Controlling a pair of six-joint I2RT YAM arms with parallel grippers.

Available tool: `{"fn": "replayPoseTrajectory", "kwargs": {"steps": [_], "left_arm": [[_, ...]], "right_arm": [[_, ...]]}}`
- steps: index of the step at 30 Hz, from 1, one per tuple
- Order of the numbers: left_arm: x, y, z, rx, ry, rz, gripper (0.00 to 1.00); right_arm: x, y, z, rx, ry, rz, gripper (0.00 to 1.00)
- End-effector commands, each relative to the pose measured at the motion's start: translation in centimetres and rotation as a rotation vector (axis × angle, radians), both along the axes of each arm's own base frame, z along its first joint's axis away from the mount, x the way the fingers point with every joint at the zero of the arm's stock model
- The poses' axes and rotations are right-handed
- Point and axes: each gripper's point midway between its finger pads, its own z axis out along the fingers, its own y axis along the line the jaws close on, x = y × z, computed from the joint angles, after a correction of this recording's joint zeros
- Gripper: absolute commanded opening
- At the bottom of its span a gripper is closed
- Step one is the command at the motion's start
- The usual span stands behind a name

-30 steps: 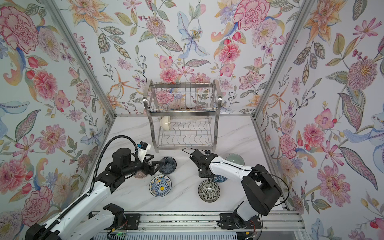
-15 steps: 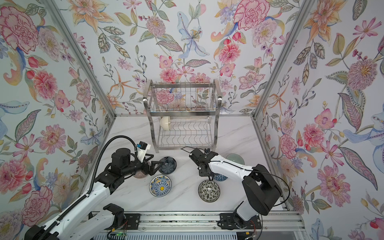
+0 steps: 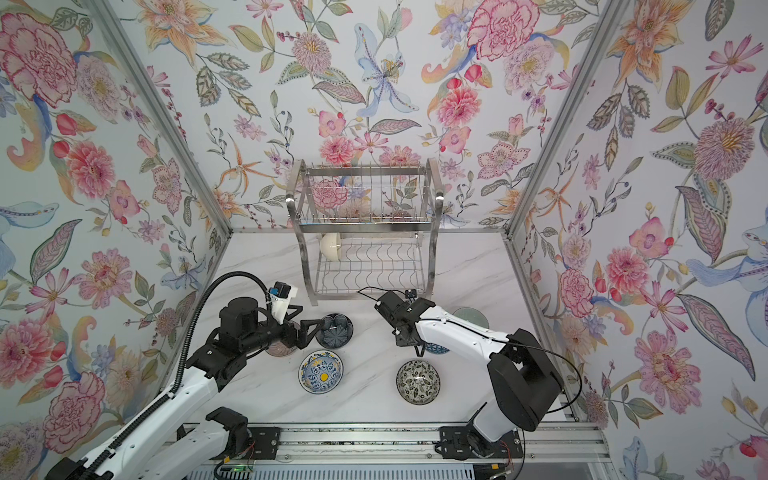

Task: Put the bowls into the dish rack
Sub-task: 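Lift the blue-triangle bowl with the right gripper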

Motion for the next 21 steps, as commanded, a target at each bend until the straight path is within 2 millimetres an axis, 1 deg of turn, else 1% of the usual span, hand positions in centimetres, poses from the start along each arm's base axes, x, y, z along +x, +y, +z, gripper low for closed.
{"fn": "replayPoseTrajectory", "kwargs": {"steps": [1,6,10,13,21], "left_arm": [[0.3,0.9,-0.3,0.043,-0.021,0.051,0.99],[0.8,1.9,-0.2,0.07,-0.041,0.111,0.99],[0.9,2.3,0.0,0.072,-0.053,0.135,0.99],[0.9,2.3,0.0,0.071,-0.051,0.135,0.99],[1.0,2.3,-0.1,0.078,-0.038,0.138,0.99]], "right_arm": [[0.7,-0.1,2.6,-0.023,-0.064,0.018,0.0],[0.9,0.6,3.9,-0.012,-0.101,0.038,0.01],[1.2,1.2,4.8,-0.008,-0.133,0.054,0.01],[1.5,1.9,5.6,0.0,-0.166,0.08,0.01],[2.2,5.7,8.3,0.069,-0.257,0.196,0.0]]}}
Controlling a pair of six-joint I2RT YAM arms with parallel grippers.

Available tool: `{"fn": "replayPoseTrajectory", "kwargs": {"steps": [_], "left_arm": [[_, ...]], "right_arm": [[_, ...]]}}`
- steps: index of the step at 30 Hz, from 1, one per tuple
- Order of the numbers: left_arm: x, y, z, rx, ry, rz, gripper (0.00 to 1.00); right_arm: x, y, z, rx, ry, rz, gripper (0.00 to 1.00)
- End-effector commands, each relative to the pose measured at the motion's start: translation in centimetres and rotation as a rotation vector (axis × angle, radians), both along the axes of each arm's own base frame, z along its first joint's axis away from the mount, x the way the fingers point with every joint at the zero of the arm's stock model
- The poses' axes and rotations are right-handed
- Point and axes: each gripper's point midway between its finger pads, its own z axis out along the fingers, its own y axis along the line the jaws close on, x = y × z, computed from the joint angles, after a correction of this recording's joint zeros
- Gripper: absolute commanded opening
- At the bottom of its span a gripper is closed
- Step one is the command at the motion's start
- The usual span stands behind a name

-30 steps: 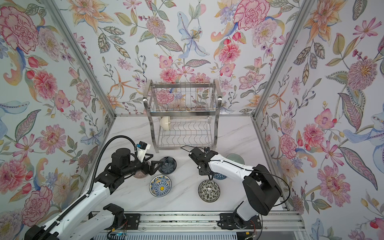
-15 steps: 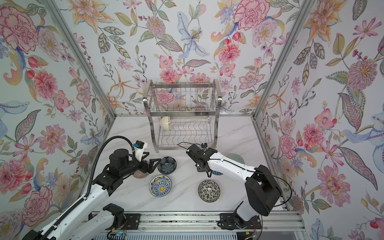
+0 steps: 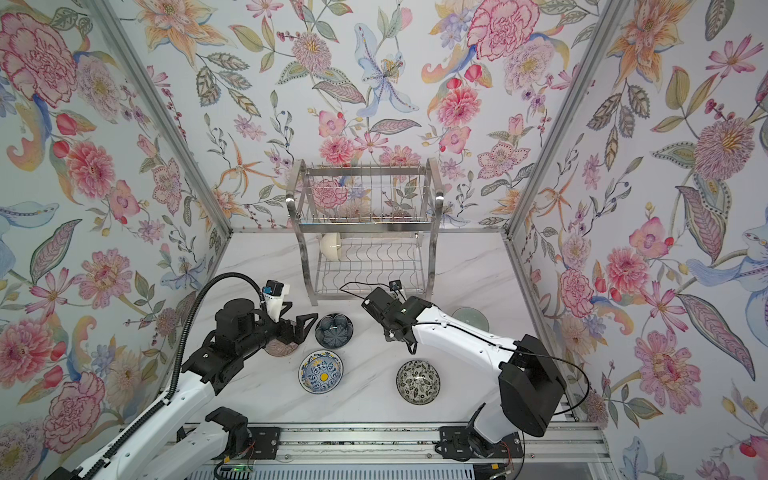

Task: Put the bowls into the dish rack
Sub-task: 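Lift the blue-triangle bowl with the right gripper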

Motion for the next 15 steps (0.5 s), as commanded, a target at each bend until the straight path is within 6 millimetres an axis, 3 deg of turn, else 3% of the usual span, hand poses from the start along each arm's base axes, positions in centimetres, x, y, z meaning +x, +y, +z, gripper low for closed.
{"fn": "replayPoseTrajectory", "kwargs": {"steps": [1,6,15], "left_arm": [[-0.1,0.2,-0.5,0.025,0.01,0.008,0.99],[-0.1,0.3,-0.7,0.03,0.011,0.014,0.99],[0.2,0.6,-1.0,0.041,0.024,0.032,0.99]], "right_arm": [[1.3,1.9,3.8,0.06,-0.116,0.053,0.0],[1.4,4.8,5.8,0.133,-0.186,0.153,0.01],[1.8,7.6,8.3,0.295,-0.294,0.247,0.01]]}}
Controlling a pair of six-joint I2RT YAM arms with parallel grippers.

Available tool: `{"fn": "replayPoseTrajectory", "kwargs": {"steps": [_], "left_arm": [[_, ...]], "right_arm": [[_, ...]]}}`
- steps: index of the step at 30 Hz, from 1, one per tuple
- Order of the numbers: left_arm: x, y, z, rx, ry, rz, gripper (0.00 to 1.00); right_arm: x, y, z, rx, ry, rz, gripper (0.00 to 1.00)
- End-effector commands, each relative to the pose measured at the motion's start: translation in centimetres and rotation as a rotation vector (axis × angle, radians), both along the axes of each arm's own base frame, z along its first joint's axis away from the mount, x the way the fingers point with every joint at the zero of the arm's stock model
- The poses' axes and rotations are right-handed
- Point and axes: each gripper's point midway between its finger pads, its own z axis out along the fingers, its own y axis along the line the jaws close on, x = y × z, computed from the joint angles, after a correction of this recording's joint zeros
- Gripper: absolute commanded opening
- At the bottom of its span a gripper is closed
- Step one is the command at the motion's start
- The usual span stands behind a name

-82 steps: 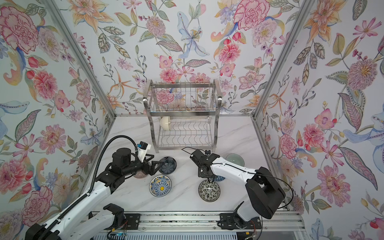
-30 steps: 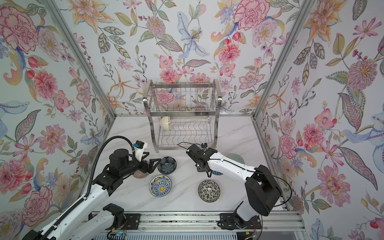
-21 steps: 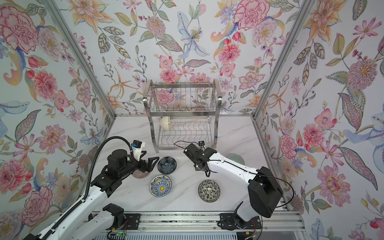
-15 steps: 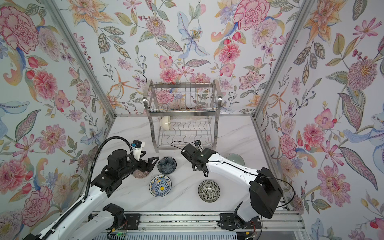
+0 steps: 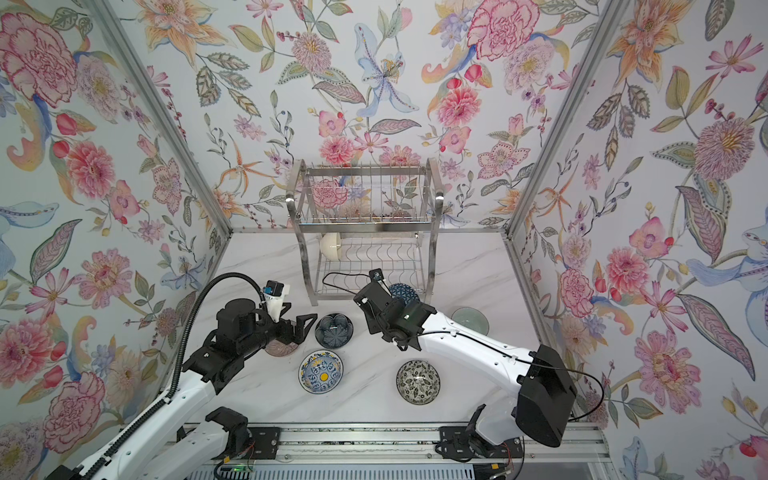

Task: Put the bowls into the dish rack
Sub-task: 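Lift the blue-triangle bowl with the right gripper, then carry the blue-triangle bowl with the right gripper into the lower rack tier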

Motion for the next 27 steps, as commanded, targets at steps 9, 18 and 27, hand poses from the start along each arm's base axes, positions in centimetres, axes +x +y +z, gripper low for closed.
{"fn": "replayPoseTrajectory", "kwargs": {"steps": [9,18,27], "left_arm": [[0.1,0.4,-0.6,0.029,0.01,0.021,0.99],[0.0,0.3,-0.4,0.022,-0.003,0.016,0.99],[-0.5,0.0,0.1,0.004,-0.05,-0.015,0.99]], "right_arm": [[0.6,4.6,3.6,0.272,-0.154,0.15,0.03],[0.7,6.7,4.5,0.395,-0.194,0.217,0.04],[1.8,7.5,5.3,0.538,-0.227,0.231,0.03]]}}
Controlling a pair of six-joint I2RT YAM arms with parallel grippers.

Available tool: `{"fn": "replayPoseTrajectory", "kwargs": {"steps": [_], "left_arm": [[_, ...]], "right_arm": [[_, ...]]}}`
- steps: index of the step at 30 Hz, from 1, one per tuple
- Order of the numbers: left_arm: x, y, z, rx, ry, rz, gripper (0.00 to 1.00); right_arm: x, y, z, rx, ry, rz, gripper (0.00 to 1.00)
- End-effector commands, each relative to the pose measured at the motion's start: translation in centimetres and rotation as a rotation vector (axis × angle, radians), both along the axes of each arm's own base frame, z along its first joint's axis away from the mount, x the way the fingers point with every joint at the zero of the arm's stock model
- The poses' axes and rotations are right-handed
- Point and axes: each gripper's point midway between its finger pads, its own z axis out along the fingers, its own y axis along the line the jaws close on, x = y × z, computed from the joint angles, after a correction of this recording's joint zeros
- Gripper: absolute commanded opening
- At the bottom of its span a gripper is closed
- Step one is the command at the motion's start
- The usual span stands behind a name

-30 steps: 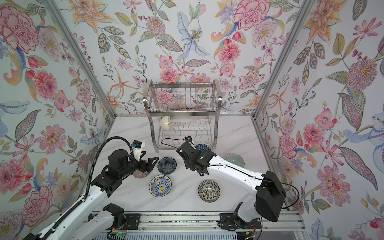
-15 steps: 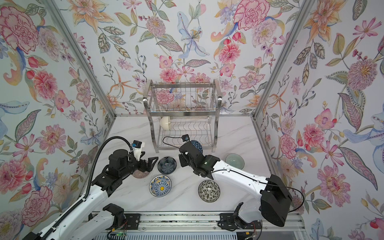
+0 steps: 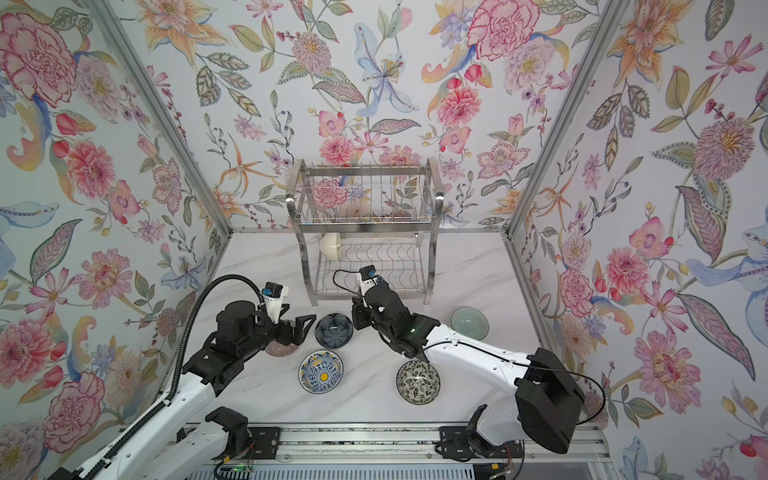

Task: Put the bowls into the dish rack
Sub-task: 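Carry the blue-triangle bowl with the right gripper into the lower rack tier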

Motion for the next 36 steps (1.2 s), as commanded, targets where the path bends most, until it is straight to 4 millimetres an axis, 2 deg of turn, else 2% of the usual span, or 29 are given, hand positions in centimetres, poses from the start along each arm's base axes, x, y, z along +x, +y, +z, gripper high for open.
{"fn": "replayPoseTrajectory", "kwargs": {"steps": [1,18,36], "left_arm": [[-0.4,-0.4,0.4,-0.004,-0.042,-0.037,0.99],[-0.6,-0.7,0.8,-0.019,-0.07,-0.053,0.99],[-0.7,-0.6,1.2,-0.031,-0.089,-0.051,0.99]], "right_arm": [[0.8,1.1,2.9,0.147,-0.067,0.021,0.02],[4.5,2.2,4.7,0.51,-0.022,0.037,0.0],[8.9,4.2,3.9,0.747,0.111,0.086,0.0]]}}
